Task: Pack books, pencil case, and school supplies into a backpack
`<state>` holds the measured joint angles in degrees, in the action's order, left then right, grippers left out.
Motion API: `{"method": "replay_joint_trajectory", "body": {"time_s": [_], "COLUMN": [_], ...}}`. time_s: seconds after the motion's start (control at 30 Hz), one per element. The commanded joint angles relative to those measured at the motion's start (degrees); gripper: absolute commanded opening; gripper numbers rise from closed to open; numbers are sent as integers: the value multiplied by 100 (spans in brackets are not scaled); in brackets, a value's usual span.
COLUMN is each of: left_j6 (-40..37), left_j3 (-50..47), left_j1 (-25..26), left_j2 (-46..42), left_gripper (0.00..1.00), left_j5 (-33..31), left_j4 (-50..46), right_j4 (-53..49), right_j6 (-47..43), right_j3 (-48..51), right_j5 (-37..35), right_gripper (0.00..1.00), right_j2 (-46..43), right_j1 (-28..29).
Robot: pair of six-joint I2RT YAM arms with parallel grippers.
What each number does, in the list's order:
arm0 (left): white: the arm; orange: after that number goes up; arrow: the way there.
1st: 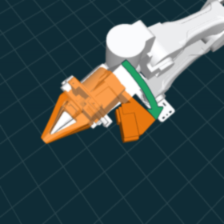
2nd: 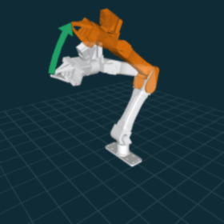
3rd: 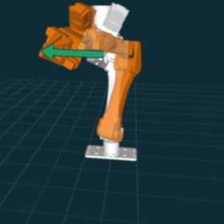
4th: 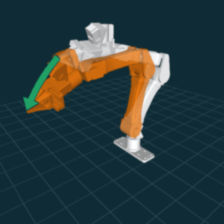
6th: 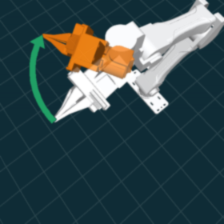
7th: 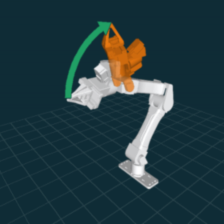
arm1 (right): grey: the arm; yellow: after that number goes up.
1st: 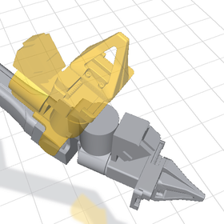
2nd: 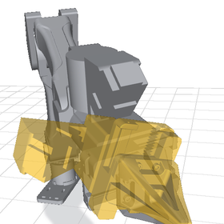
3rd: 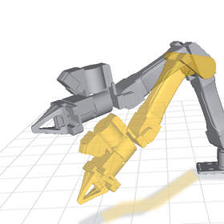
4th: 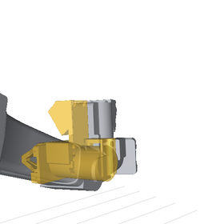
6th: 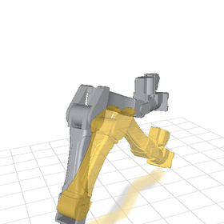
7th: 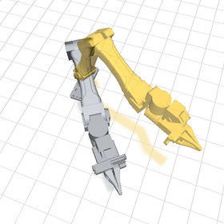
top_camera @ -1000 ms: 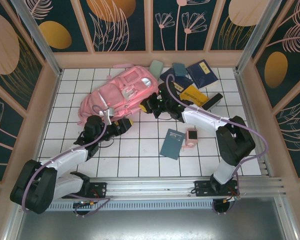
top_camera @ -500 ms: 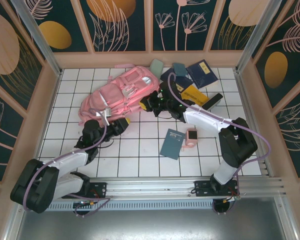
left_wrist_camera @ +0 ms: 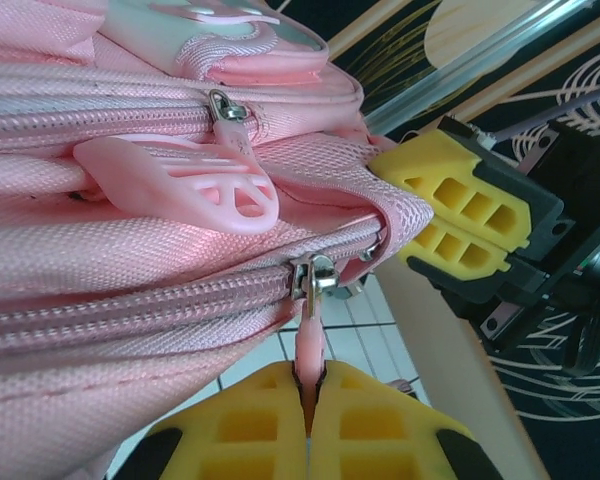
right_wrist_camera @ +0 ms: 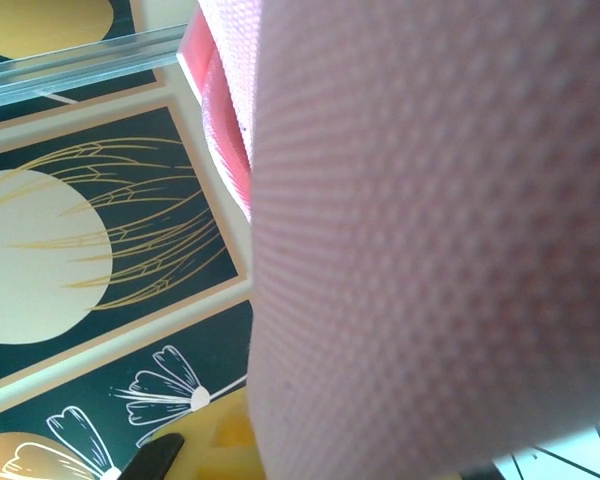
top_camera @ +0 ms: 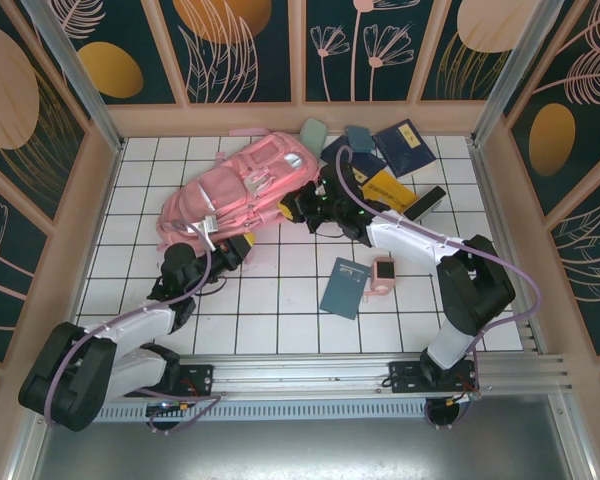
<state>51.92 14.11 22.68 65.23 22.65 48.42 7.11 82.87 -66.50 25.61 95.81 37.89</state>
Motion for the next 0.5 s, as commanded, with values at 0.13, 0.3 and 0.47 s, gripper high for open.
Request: {"method": "replay_joint_trajectory", "body": {"time_s": [0.13,0.3,0.47], "left_j6": [-754,-900,-940], "left_j3": [401,721,887], "left_j1": [2,8,8], "left_j2": [-632,-668,-525], "left_gripper": [0,0,0], "left_j5": [-328,-394,-460], "left_j4": [-1624,-2856,-3796], "right_j4": [-48,-471,-710], "right_j6": [-532,-1026,-1344], "right_j3": [146,181,223], "right_j5": [-233,-421,-492], "right_gripper": [0,0,0], "right_j2": [-250,-185,-13], "right_j1": [-269,-361,-454]}}
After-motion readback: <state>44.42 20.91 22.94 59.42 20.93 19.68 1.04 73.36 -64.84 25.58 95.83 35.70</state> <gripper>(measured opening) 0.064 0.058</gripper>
